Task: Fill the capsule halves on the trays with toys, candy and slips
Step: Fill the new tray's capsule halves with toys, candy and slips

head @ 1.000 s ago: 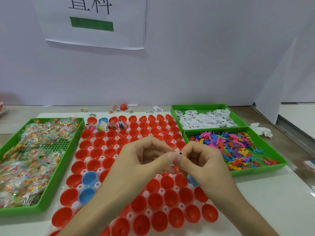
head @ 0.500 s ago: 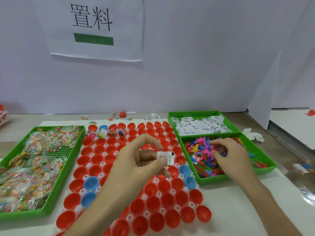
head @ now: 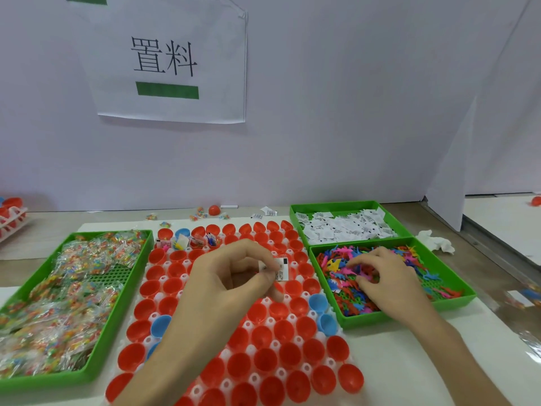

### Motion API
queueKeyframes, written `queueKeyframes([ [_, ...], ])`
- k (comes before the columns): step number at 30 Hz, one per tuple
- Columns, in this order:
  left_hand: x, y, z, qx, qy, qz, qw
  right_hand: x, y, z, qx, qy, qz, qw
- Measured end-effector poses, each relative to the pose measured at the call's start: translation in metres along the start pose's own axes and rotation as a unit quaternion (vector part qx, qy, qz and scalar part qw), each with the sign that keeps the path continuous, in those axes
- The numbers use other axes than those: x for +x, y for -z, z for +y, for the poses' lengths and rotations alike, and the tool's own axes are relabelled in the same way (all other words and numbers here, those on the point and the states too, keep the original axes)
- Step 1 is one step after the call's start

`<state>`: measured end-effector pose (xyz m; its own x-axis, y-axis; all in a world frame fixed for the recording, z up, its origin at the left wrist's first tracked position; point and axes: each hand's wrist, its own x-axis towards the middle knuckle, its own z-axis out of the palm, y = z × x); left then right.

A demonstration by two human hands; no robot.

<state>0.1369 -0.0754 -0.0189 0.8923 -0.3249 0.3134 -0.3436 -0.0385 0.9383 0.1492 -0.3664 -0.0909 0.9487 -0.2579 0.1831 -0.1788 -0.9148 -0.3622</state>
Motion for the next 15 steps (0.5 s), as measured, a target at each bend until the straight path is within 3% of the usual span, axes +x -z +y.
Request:
queueKeyframes([
  [8,-0.001,0.009,0.008,-0.014,0.012,0.039,0.999,0.0,-0.005,-0.002,0.009,-0.012,0.051,0.999],
  [15,0.005,0.011,0.013,-0.022,0.032,0.029,0.999,-0.004,-0.006,-0.007,0.098,-0.023,0.181,0.978],
])
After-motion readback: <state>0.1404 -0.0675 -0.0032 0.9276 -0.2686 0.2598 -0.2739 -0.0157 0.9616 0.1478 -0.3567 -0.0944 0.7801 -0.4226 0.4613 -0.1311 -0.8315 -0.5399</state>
